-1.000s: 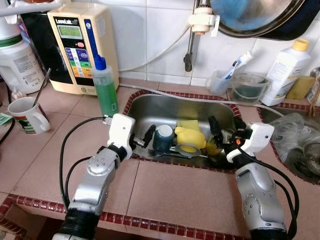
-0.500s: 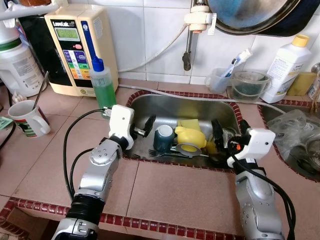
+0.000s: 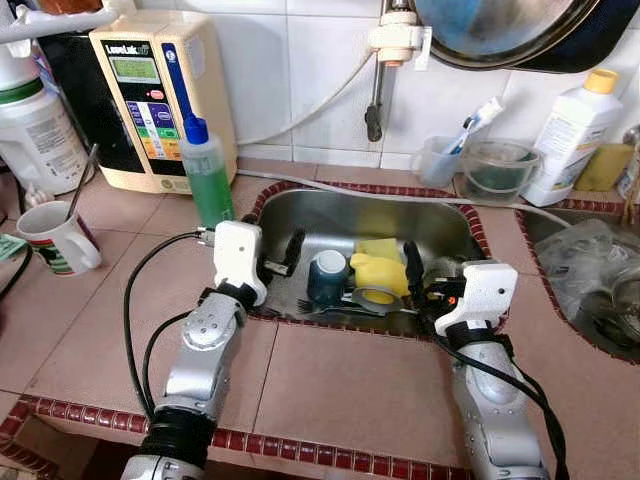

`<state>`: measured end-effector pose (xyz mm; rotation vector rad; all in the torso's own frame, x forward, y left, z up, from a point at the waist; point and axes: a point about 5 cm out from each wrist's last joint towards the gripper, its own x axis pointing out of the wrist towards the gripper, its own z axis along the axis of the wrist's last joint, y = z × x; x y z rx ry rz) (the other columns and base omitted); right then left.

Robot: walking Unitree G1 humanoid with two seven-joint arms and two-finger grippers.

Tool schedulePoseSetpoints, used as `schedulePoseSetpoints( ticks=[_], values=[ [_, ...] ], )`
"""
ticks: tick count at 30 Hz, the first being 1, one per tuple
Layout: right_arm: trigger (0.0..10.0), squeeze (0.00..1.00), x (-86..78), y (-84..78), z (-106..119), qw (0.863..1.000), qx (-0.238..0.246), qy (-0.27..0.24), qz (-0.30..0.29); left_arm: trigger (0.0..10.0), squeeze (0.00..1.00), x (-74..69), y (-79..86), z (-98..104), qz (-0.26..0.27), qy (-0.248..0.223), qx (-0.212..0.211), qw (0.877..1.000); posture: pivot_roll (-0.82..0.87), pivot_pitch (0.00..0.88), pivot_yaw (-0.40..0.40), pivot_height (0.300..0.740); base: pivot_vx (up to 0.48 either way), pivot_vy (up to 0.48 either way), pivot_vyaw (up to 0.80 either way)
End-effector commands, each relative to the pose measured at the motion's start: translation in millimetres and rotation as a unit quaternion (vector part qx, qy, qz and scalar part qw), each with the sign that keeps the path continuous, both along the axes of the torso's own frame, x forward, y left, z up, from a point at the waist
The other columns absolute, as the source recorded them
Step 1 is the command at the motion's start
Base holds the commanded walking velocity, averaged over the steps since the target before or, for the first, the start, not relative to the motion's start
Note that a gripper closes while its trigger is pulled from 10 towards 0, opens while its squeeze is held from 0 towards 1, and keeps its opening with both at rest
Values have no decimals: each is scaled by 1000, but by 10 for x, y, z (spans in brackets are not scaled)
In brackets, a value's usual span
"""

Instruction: Kitchen organization

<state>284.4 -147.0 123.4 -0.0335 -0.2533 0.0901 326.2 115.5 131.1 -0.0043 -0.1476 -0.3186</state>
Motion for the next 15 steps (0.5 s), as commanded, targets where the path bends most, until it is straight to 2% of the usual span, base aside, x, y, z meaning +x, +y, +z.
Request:
schedulePoseSetpoints(
  ticks=[1, 6, 15],
  values=[
    [10000, 0, 27, 28, 20, 1000, -8, -5, 8, 10000, 0, -16, 47, -12, 7, -8, 0, 1000, -66, 0, 16, 740, 0, 0, 0],
    [10000, 0, 35, 31, 11, 1000, -7, -4, 12, 10000, 0, -16, 36, -8, 4, -10, -10, 1000, -70, 0, 10, 740, 0, 0, 0],
    [10000, 0, 38, 16, -70, 1000, -5, 7, 8, 10000, 0, -11, 24, -90, 9, 14, 6, 1000, -65, 0, 15, 740, 0, 0, 0]
  ],
)
